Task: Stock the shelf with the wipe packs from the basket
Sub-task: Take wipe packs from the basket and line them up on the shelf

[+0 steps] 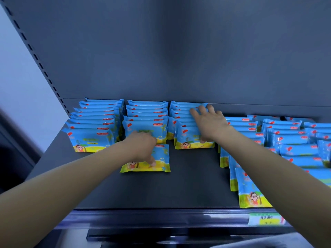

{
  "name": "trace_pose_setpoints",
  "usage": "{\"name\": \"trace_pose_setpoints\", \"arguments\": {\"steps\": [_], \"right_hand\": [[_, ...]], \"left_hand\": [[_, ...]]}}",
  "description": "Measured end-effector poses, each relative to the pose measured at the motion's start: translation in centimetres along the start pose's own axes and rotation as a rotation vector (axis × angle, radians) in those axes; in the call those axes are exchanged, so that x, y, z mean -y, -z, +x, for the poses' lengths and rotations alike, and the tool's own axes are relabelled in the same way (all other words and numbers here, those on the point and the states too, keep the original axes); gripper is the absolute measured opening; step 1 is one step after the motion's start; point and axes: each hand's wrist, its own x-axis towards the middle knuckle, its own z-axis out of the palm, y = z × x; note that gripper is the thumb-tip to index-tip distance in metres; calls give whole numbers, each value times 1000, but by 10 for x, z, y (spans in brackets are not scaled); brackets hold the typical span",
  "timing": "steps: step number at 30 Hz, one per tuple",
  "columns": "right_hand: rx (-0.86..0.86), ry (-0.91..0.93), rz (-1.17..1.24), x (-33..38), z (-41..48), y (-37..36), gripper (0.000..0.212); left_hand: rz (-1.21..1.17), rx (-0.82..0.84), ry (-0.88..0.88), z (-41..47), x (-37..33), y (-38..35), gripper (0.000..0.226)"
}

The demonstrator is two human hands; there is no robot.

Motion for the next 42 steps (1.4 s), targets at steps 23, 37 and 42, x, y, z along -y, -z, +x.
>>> {"name": "trace_pose_setpoints", "arguments": {"steps": [23,37,42], "right_hand": [[15,-226,39,11,-6,11,84],[51,-283,249,11,-6,7,56],[105,-270,296,-1,-8,18,71]], "left_hand": [[81,-526,104,-3,31,0,66],[54,-558,45,0,22,-2,81],[-22,-557,-65,21,2,15,78]]}}
